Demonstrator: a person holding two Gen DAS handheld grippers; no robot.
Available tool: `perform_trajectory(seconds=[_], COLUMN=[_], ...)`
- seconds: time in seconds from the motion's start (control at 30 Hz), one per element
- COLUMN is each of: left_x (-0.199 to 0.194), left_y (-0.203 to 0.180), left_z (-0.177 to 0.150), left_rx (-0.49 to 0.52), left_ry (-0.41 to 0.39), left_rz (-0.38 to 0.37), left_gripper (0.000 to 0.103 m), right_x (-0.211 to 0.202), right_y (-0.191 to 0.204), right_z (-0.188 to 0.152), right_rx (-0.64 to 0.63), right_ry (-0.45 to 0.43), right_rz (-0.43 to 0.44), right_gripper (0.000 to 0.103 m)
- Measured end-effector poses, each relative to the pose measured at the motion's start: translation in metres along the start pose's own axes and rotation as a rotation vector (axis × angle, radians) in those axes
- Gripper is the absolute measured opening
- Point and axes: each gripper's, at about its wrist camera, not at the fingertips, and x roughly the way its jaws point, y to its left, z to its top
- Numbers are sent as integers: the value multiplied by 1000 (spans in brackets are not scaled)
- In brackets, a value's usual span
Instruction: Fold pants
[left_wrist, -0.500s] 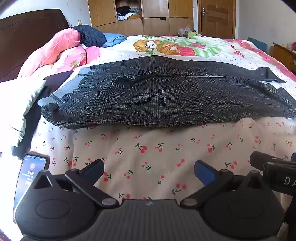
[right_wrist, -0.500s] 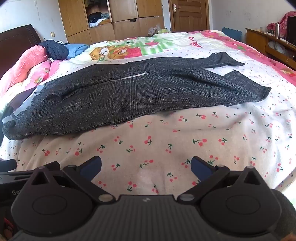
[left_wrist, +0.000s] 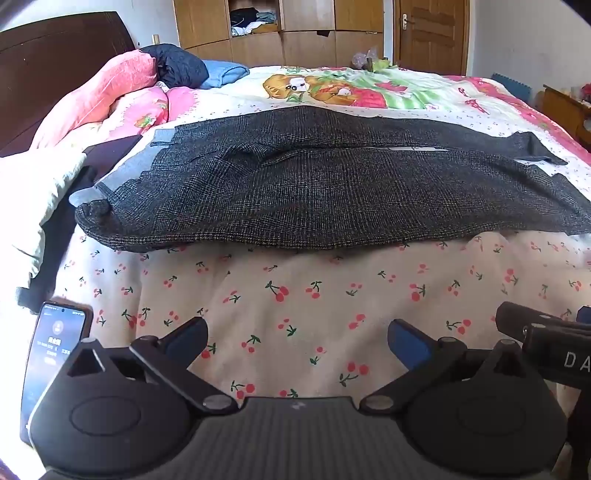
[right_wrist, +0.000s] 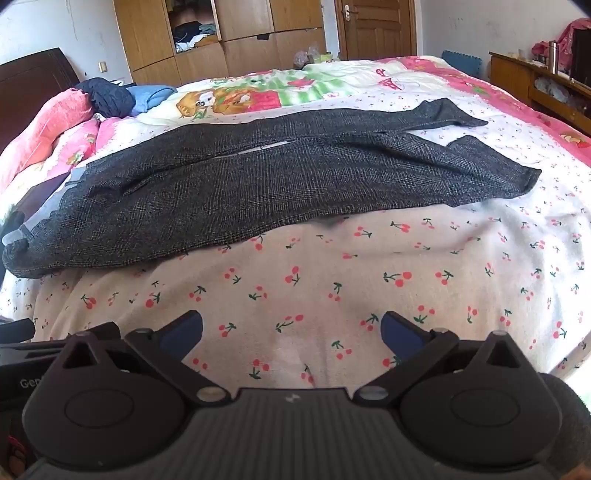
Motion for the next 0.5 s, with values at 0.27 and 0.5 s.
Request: perform_trajectory(seconds=[0.27, 0.5], left_x=[-4, -6], left_y=[5, 1], left_z=[0, 0], left_rx=[-23, -13], left_ry=[-20, -22], left_rz=[-3, -1], left_gripper=[103, 103], right_x=[1, 1], right_y=[-1, 1], right_z=[-1, -2], right_rx=[-6, -15], right_ry=[7, 5], right_rz=[-28, -30], right_gripper=[102, 102])
